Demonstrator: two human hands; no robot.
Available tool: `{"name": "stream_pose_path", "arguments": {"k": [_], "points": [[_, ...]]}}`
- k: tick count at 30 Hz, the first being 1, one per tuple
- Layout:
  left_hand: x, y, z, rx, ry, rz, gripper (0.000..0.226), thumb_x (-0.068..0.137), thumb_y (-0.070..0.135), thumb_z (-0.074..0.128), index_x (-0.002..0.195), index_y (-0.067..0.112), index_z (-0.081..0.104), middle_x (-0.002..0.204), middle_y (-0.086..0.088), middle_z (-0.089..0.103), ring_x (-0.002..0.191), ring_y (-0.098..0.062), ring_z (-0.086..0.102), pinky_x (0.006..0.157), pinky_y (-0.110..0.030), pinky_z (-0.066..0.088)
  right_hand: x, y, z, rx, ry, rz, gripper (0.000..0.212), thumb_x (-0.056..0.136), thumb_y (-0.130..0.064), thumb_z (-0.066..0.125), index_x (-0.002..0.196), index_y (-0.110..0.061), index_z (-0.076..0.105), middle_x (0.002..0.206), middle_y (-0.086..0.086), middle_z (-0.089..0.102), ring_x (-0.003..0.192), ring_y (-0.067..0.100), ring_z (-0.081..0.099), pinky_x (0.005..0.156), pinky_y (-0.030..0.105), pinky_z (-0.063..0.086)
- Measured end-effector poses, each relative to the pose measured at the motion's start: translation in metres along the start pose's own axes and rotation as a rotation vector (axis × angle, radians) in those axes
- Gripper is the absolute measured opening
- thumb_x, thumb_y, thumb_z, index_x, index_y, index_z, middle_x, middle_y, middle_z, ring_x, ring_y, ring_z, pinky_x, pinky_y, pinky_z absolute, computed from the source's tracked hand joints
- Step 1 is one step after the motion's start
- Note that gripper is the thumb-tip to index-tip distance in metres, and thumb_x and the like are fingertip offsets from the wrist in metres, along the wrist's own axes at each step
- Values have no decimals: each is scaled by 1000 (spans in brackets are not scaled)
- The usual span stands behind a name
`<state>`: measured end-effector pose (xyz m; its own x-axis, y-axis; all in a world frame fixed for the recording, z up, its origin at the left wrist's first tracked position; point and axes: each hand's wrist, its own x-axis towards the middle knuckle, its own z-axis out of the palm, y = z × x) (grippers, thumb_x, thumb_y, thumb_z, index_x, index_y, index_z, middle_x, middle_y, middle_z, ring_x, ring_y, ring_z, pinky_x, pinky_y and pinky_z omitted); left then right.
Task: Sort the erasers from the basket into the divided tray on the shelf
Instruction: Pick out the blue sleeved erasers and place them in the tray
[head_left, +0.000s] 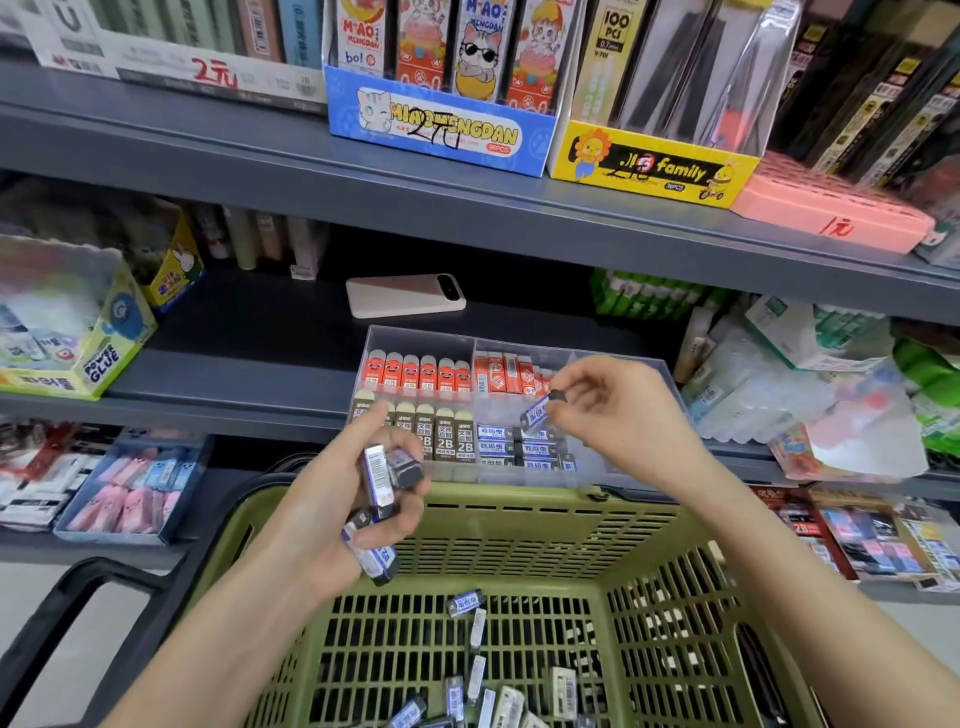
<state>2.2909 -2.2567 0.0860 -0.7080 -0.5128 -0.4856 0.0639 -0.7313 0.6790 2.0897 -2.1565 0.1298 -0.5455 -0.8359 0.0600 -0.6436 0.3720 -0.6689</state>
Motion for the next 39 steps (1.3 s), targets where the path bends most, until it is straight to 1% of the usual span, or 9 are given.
{"name": "stream_pose_path", "arguments": {"k": [5,8,11,15,21,29,33,36,39], "points": [[1,1,-6,10,-5,31,48,89,46,48,63,7,59,57,-14,47,31,-14,33,24,-10,18,34,6,23,-485,-262,-126,7,76,-16,68,82,-13,67,67,-12,52,71,11,52,68,23,41],[2,1,-7,2,-24,51,47,88,44,48,63,5,59,57,-14,47,30,-14,33,25,-10,17,41,3,36,-346,-404,-122,13,76,-17,74,86,-10,70,64,-12,54,61,2,49,63,21,43],[3,1,-8,8,-29,59,48,91,43,46,65,5,59,57,-14,46,31,-15,34,24,-11,18,41,8,36,-326,-370,-135,11,83,-11,65,91,-7,72,74,-4,65,70,10,58,59,12,42],[4,0,-10,20,-30,73,46,88,44,47,65,5,58,58,-14,46,32,-16,35,25,-11,17,38,21,32,-519,-282,-184,13,86,-21,62,92,-19,74,95,-5,71,92,13,60,81,29,49],[4,-1,-11,20,-48,93,47,91,42,45,67,4,57,58,-14,46,31,-15,34,25,-11,17,36,28,42,-477,-359,-195,19,86,-28,65,102,-21,72,98,-5,70,84,8,54,71,21,36],[4,-1,-12,7,-37,94,46,90,41,45,66,5,59,58,-14,45,31,-16,36,25,-11,19,34,33,40,-333,-508,-164,14,87,-19,65,96,-11,72,98,-1,71,77,4,55,71,16,39],[4,0,-11,8,-43,82,47,90,42,44,66,5,59,59,-14,44,31,-16,35,26,-10,19,36,33,38,-213,-603,-97,28,92,-21,58,95,5,69,96,14,71,86,28,64,78,23,51],[5,-1,-11,12,-44,80,49,93,42,41,69,4,60,60,-15,45,31,-16,36,27,-11,18,34,32,36,-165,-653,-39,40,96,-22,51,87,16,61,84,22,67,79,37,60,69,19,49],[6,-3,-7,12,-42,78,52,97,42,37,72,4,62,59,-15,47,31,-16,36,26,-11,19,24,21,35,-190,-488,-111,44,97,-30,47,92,10,64,95,24,66,90,36,61,81,35,49]]}}
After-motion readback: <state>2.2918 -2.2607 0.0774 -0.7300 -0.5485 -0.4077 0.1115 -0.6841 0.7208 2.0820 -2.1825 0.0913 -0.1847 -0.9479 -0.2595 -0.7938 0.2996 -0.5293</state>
